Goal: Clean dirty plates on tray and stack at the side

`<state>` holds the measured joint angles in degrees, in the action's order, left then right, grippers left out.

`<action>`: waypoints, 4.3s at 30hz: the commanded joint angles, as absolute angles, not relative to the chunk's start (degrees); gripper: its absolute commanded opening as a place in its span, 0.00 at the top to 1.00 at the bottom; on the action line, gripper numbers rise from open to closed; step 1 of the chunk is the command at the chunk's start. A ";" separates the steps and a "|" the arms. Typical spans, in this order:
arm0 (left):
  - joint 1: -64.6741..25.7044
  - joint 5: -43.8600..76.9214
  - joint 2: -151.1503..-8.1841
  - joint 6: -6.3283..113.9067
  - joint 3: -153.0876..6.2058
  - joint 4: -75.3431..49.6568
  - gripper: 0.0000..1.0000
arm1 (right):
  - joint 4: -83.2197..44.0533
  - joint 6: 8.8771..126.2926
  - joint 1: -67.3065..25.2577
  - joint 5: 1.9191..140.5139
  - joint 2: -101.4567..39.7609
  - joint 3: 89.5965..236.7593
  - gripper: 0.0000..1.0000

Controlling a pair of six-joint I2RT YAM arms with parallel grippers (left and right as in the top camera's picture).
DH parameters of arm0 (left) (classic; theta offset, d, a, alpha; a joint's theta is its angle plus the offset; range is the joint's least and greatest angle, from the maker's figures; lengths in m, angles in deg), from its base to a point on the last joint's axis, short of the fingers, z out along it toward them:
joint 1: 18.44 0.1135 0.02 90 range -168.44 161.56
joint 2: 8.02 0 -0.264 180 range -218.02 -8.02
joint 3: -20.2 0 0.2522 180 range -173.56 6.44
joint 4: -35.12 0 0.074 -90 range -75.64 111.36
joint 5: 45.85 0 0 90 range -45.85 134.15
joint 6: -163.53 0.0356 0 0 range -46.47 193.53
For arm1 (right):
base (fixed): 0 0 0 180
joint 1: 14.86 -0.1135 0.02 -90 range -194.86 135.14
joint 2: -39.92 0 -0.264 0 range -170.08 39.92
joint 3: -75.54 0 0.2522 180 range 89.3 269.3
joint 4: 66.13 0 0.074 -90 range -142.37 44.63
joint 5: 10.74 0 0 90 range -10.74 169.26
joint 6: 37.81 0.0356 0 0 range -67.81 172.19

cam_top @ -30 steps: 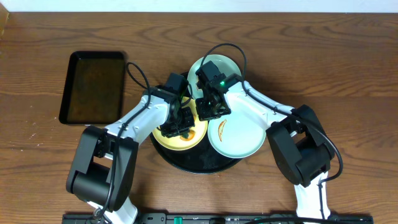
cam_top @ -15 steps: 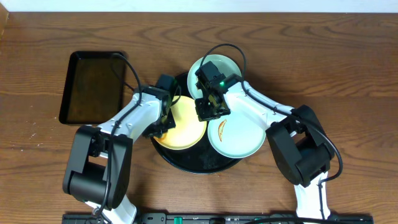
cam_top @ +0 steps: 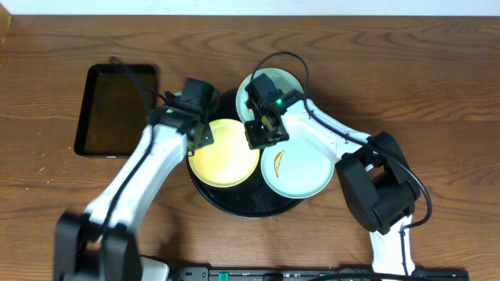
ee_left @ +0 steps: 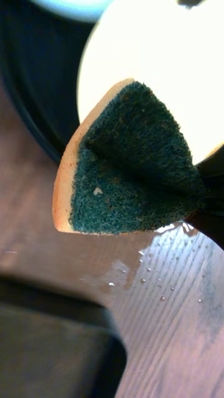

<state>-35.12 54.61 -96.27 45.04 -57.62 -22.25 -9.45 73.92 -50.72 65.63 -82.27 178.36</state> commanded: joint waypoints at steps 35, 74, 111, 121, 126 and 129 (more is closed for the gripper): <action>-34.84 54.02 -93.71 41.23 -58.18 -25.62 0.92 | 29.65 65.01 -53.86 118.35 -77.70 216.85 0.99; -20.65 45.99 -95.37 43.07 -58.18 -24.42 0.92 | 32.86 69.77 -69.93 143.31 -77.72 216.85 0.99; -1.53 54.26 -103.28 54.87 -58.16 -0.37 0.92 | 28.47 53.25 -74.98 153.21 -77.72 216.59 0.99; 0.04 54.02 -108.51 56.79 -58.14 0.52 0.92 | 25.52 50.14 -79.39 148.56 -77.72 216.59 0.99; 0.04 54.02 -108.62 56.79 -58.14 0.52 0.92 | 25.91 52.22 -79.33 140.69 -77.72 216.59 0.99; 0.04 54.02 -108.64 56.79 -58.14 0.26 0.92 | 26.26 50.78 -78.43 132.47 -77.72 216.59 0.99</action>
<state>-0.11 53.51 -109.12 55.81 -58.05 0.59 26.09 51.04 -78.96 141.76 -79.47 215.36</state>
